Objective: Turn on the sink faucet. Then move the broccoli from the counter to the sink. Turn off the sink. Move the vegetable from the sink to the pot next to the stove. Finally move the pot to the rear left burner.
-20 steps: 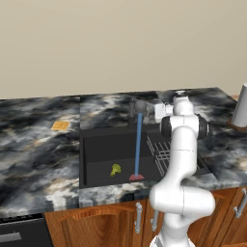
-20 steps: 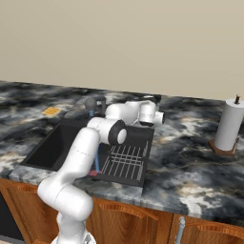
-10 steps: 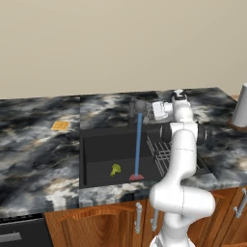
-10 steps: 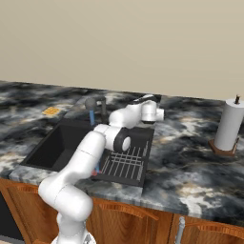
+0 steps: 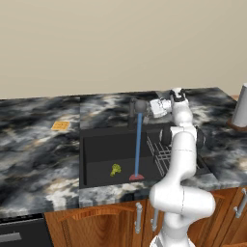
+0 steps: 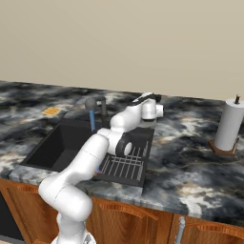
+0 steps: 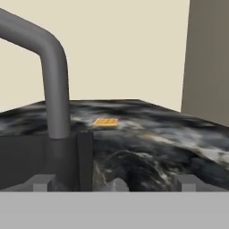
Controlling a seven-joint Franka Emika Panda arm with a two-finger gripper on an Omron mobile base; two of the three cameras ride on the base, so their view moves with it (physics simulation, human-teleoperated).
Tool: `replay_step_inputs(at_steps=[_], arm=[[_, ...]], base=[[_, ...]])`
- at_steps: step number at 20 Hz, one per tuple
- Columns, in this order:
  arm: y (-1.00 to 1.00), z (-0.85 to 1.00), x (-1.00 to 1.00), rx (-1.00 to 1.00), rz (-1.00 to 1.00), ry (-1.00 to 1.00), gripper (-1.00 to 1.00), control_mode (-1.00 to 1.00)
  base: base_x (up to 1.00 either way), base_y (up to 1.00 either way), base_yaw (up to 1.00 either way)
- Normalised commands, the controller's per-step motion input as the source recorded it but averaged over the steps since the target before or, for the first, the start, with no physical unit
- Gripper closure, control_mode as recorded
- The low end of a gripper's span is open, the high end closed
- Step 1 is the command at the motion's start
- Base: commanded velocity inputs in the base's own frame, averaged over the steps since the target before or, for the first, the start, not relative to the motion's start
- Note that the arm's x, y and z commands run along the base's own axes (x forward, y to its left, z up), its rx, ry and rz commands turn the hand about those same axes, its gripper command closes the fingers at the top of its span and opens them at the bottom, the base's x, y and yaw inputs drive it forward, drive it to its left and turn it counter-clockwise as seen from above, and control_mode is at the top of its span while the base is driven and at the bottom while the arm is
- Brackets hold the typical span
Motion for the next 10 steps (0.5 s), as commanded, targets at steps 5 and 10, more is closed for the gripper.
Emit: replay_step_inputs(at_steps=[5,10], arm=[[0.23,0.06,0.00,-0.05,0.01,0.00,-1.00,-1.00],[0.32,0.00,0.00,-0.05,0.00,0.00,-1.00,-1.00]], base=[[0.00,0.00,0.00],[0.00,0.00,0.00]])
